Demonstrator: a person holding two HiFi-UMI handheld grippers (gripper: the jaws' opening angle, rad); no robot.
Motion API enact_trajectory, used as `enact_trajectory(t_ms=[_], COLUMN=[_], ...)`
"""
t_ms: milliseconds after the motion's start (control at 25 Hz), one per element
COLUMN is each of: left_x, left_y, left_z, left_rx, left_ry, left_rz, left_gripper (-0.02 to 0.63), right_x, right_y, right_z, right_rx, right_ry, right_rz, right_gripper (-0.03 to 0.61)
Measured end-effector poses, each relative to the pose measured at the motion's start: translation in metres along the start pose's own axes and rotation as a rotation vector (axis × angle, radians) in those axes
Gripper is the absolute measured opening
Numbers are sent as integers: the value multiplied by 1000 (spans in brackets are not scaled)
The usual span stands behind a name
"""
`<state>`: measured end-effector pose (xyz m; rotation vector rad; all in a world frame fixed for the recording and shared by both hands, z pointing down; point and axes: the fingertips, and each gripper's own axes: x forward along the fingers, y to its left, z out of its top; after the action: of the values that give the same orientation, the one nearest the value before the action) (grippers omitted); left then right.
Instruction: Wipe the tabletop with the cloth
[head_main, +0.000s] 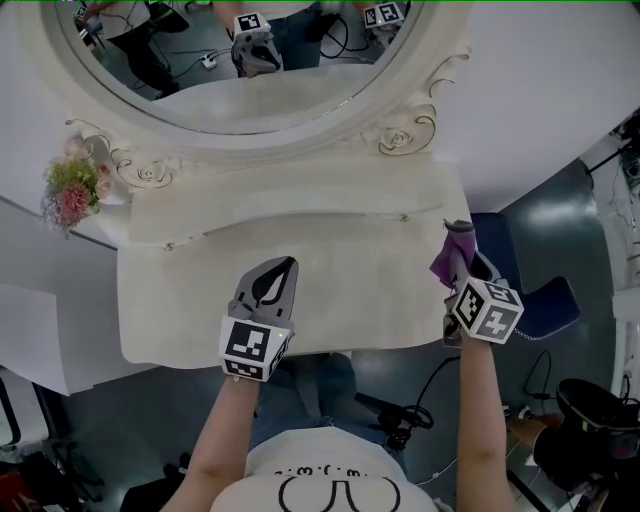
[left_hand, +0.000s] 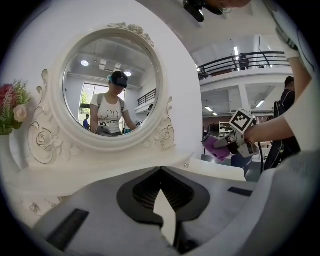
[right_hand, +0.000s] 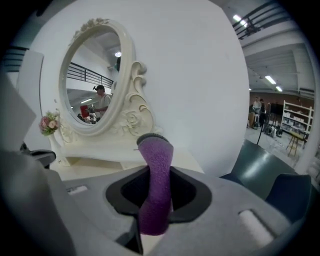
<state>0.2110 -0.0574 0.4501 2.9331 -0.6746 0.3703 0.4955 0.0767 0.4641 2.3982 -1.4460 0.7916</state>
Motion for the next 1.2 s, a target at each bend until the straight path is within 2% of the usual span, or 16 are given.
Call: enact_trajectory(t_ms=[200,480,840,1200], left_x=[-30,-76,-130,-204], left_y=[26,72,134,206], left_z=[0,-7,-25,-52], left_rx=[-2,-30,-61,-77], left_ry=[-11,-20,-44,-31], left_rz=[18,72,152,263], left_gripper=[-3,-3,-3,-3], right_x=[-16,-24,-18,-14], right_y=[80,181,324,479], right_z=[-11,-35,-60,-85], right_rx=[48,86,67,45], right_ry=[-12,21,77,144], right_rz=[109,226,426,632], right_gripper=[95,95,95,95])
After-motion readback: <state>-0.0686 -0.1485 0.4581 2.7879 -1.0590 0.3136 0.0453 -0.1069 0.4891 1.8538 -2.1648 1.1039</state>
